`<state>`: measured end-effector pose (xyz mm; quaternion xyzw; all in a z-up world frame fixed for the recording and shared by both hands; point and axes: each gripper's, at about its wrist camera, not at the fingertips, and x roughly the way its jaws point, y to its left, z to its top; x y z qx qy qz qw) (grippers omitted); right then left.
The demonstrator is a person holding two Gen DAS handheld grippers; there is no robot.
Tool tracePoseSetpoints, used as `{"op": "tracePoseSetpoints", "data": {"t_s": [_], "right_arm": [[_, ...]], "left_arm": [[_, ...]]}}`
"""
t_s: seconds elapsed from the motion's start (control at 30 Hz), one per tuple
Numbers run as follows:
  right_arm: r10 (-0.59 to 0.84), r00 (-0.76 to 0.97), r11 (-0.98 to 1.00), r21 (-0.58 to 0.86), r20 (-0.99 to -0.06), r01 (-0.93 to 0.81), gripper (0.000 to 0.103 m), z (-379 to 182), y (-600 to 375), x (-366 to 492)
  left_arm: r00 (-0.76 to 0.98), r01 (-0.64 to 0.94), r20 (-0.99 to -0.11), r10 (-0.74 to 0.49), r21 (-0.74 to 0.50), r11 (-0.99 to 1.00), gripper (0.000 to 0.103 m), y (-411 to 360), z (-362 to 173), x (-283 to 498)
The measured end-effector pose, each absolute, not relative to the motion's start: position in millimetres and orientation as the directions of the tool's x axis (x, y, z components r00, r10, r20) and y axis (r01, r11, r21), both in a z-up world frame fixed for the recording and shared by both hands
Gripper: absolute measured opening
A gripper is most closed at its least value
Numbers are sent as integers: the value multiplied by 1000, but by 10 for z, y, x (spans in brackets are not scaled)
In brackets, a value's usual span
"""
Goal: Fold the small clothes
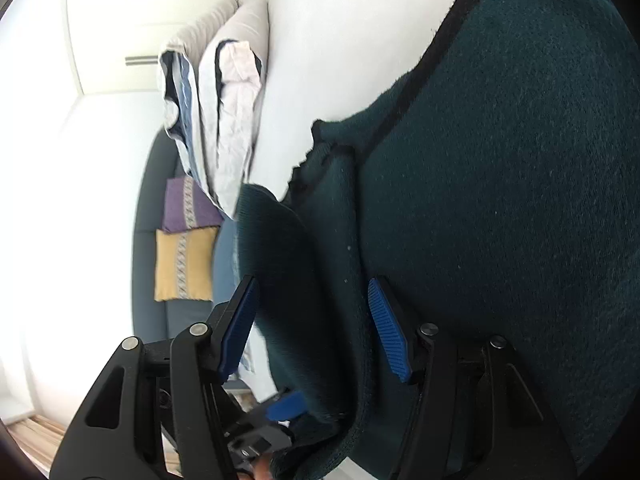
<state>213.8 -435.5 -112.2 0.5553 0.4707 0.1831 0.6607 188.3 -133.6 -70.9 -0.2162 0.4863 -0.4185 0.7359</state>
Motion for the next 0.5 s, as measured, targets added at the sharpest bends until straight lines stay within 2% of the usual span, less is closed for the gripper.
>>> {"op": "tracePoseSetpoints", "data": {"t_s": [0.2, 0.37, 0.5], "right_arm": [[769, 469, 346, 899, -435, 268, 57, -1061, -4229, 2205], [728, 384, 501, 822, -569, 269, 57, -1020, -3994, 2319], [710, 354, 550, 793, -609, 261, 57, -947, -3882, 2371]], "left_arm": [[203, 459, -538, -818, -686, 565, 38, -1045, -595, 1577], [237, 477, -552, -799, -651, 591, 38, -869, -599, 1354], [233, 473, -552, -801, -655, 589, 38, -764, -650, 1305]]}}
